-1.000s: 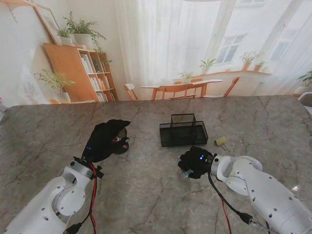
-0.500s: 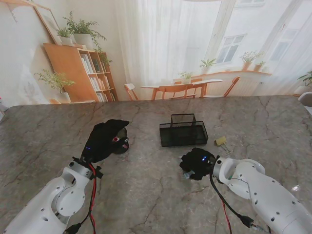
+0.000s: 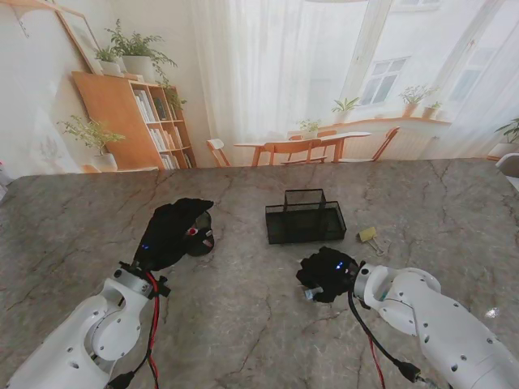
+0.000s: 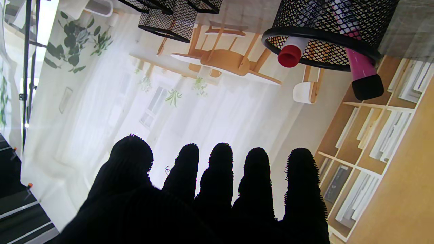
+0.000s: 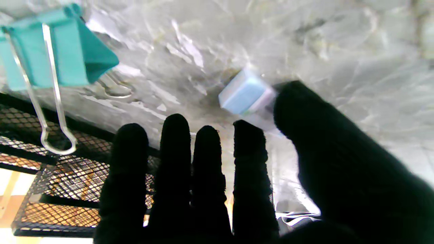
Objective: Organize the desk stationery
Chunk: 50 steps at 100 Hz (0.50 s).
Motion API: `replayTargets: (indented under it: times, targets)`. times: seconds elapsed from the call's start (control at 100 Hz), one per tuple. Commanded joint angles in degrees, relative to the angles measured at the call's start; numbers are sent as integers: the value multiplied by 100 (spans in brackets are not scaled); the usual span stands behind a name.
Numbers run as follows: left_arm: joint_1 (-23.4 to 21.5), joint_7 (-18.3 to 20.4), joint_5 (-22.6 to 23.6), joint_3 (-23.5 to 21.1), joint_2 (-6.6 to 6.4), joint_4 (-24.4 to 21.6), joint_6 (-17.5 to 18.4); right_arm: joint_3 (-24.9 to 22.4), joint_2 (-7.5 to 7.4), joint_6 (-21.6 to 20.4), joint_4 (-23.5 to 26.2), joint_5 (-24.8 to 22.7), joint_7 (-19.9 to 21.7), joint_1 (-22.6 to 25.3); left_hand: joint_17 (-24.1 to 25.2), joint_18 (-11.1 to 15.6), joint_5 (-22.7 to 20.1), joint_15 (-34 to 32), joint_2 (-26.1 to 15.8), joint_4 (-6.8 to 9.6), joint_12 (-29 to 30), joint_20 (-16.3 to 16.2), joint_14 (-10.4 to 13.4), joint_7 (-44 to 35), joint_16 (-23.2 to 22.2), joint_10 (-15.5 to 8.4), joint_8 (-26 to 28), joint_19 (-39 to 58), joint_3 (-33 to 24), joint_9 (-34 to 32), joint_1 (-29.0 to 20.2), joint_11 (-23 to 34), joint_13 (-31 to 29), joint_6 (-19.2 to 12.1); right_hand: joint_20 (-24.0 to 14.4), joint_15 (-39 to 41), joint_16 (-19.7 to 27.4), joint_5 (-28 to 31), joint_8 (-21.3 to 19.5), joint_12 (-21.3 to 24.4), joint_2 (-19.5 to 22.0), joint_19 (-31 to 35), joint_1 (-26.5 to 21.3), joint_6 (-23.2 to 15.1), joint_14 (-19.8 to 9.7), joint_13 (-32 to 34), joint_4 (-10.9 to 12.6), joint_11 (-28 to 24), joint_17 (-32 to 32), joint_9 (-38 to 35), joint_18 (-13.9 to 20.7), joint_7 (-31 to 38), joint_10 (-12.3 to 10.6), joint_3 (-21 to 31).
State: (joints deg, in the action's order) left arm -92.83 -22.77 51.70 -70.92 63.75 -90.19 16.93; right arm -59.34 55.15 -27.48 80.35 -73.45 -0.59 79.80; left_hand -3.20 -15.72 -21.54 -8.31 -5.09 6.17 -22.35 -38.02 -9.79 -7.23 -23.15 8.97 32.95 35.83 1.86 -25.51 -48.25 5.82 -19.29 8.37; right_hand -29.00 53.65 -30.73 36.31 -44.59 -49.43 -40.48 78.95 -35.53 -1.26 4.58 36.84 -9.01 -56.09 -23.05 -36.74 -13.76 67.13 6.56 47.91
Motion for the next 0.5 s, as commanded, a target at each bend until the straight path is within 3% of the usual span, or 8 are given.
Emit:
replayTargets:
  times: [0.0, 0.06, 0.25, 0.36, 0.4, 0.49]
  targets:
    - [-31, -21, -3, -7, 25, -24, -15, 48, 5, -28, -97, -10, 189, 142, 94, -3, -70, -98, -297, -906, -38, 87, 105, -70, -66, -121, 61, 11, 79, -92, -105, -10, -137, -35, 66, -201, 136, 271, -467, 59, 21, -64, -336, -1232, 45, 101, 18, 74, -101, 45, -46, 1205, -11, 16]
    - [-36, -28, 2, -13, 24, -26, -17, 62, 8, -27, -114, 11, 179, 135, 92, -8, -77, -99, -305, -905, -38, 88, 108, -73, -67, -130, 62, 11, 73, -92, -113, -11, -141, -33, 146, -532, 321, 270, -576, 182, 20, -142, -383, -1407, 80, 394, 8, 320, -358, -158, -36, 1263, -27, 78]
    - [-56, -52, 18, -37, 25, -39, -23, 75, 16, -17, -140, 48, 135, 134, 82, 2, -96, -99, -304, -904, -39, 92, 100, -81, -68, -111, 67, 9, 66, -102, -137, -8, -149, -18, 537, -1173, 740, 306, -915, 491, -17, -243, -522, -1454, 41, 1259, 13, 845, -1344, -871, 154, 1332, -217, 257]
    - [-75, -73, 33, -59, 26, -49, -32, 101, 34, 49, -181, 141, 118, 130, 64, 9, -99, -103, -299, -908, -39, 92, 118, -83, -69, -123, 69, 15, 79, -99, -115, -9, -161, -23, 994, -1373, 947, 256, -1124, 684, -125, -254, -763, -1608, -95, 1961, -23, 1135, -2293, -1364, 587, 1279, -307, 365]
    - [-82, -80, 36, -67, 26, -53, -36, 113, 40, 64, -200, 178, 113, 121, 65, 9, -106, -105, -297, -908, -39, 93, 112, -86, -70, -128, 71, 14, 79, -102, -117, -8, -166, -30, 1351, -1366, 965, 253, -1181, 704, -195, -119, -862, -1646, -196, 2218, -65, 1255, -2588, -1559, 738, 1256, -326, 383]
    - [-96, -96, 47, -82, 27, -62, -44, 120, 47, 68, -224, 232, 123, 113, 63, 11, -109, -105, -300, -906, -40, 94, 109, -87, -72, -116, 72, 15, 74, -103, -125, -7, -167, -20, 1492, -1371, 1017, 183, -1224, 877, -224, -6, -978, -1666, -417, 2741, -100, 1517, -3133, -1877, 1063, 1159, -298, 373]
